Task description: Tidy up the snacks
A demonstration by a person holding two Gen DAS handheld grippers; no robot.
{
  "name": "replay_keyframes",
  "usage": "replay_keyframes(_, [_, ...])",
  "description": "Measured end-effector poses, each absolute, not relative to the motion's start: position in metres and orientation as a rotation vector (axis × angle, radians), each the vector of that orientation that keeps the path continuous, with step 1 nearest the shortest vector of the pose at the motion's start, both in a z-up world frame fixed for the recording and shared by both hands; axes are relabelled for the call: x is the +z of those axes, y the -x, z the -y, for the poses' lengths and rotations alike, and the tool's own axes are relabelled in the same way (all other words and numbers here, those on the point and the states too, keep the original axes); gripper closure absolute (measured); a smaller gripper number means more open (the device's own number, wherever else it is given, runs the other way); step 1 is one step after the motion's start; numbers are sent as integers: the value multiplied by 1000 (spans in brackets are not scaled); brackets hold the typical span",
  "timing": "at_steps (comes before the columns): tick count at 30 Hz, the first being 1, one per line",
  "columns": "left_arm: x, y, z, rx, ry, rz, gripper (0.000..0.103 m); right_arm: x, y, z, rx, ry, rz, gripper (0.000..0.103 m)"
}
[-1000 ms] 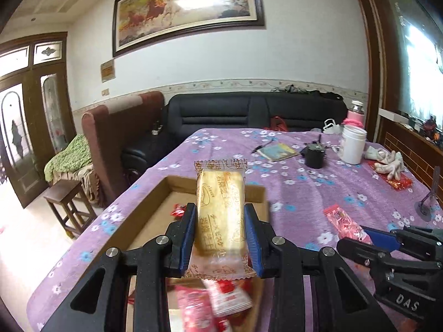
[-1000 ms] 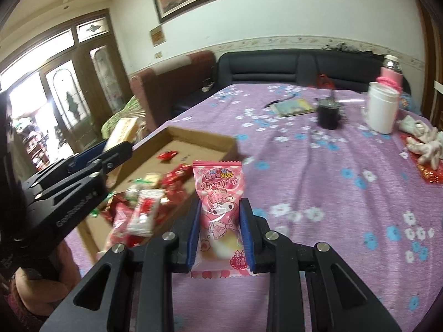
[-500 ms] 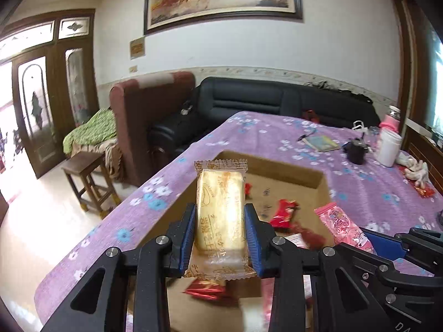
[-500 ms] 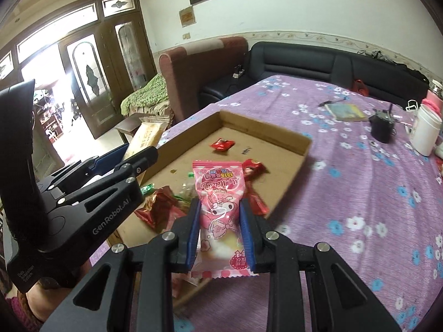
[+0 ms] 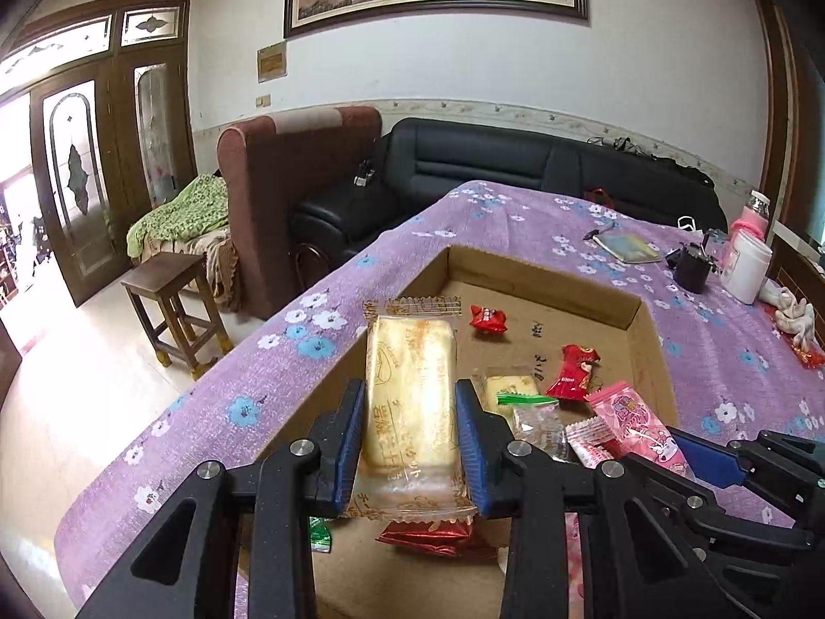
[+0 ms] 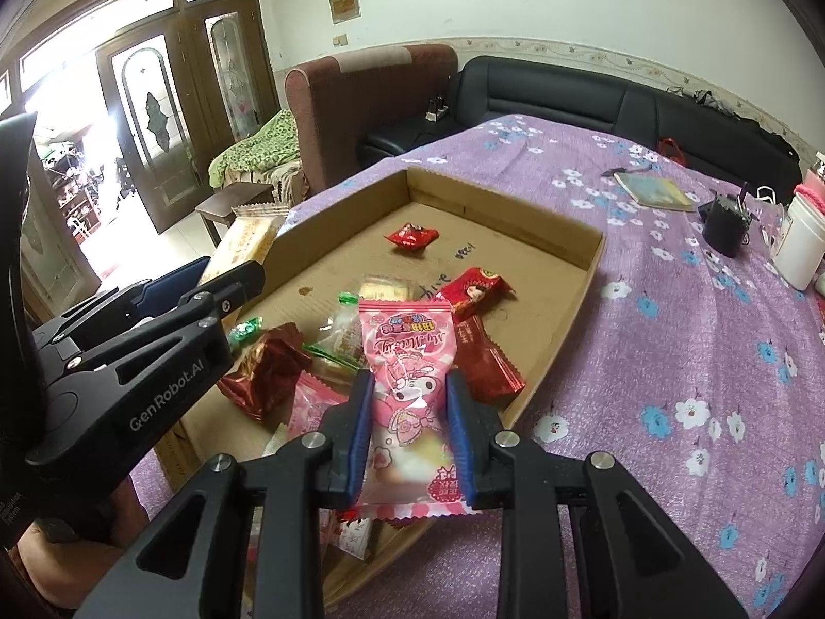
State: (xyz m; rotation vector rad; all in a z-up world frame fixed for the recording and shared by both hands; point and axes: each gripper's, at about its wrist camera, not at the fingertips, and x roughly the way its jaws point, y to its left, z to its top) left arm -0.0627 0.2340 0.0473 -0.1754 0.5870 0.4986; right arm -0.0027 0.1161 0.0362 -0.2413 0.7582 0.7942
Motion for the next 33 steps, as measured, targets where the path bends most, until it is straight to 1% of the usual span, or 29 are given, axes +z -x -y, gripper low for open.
replay_keyframes(14, [38,53,-240,493,208,-620,66,21,6,-123,803,271,-763,74])
replay_keyframes(17, [36,53,-242,495,222,-625,65,22,10,-122,797,288,-743,69])
replay_keyframes(18, [37,53,-243,493,232,-624,62,23,11,-122,794,293,-734,68])
replay_keyframes(20, [38,55,-245,493,245,-608,59,25,13,-120,789,299,-715,64])
replay_keyframes(21, [39,57,-244,494,246,-596,57,27,15,-119,788,298,-701,56])
replay_keyframes(22, [40,59,-243,492,245,-582,53,30,16,-117,784,297,-687,45])
replay_keyframes(23, [41,60,-242,492,242,-575,43,32,16,-115,779,294,-674,42])
replay_keyframes(24, [42,61,-241,495,235,-561,37,34,17,-113,778,288,-659,41])
replay_keyframes(26, [46,64,-237,494,222,-531,36,40,19,-108,781,276,-633,41])
replay_keyframes(27, [48,66,-236,497,215,-521,30,43,19,-106,778,267,-619,41])
replay_keyframes(29, [50,67,-235,503,207,-506,18,49,18,-100,762,246,-593,36])
replay_keyframes(30, [52,68,-235,505,209,-495,17,52,17,-98,750,238,-583,29])
replay_keyframes(31, [54,71,-235,508,211,-478,17,54,16,-95,737,230,-577,25])
replay_keyframes(32, [56,73,-235,518,210,-462,16,57,14,-91,723,218,-571,25])
replay_keyframes(33, [58,74,-235,524,209,-455,13,59,12,-89,717,210,-570,24])
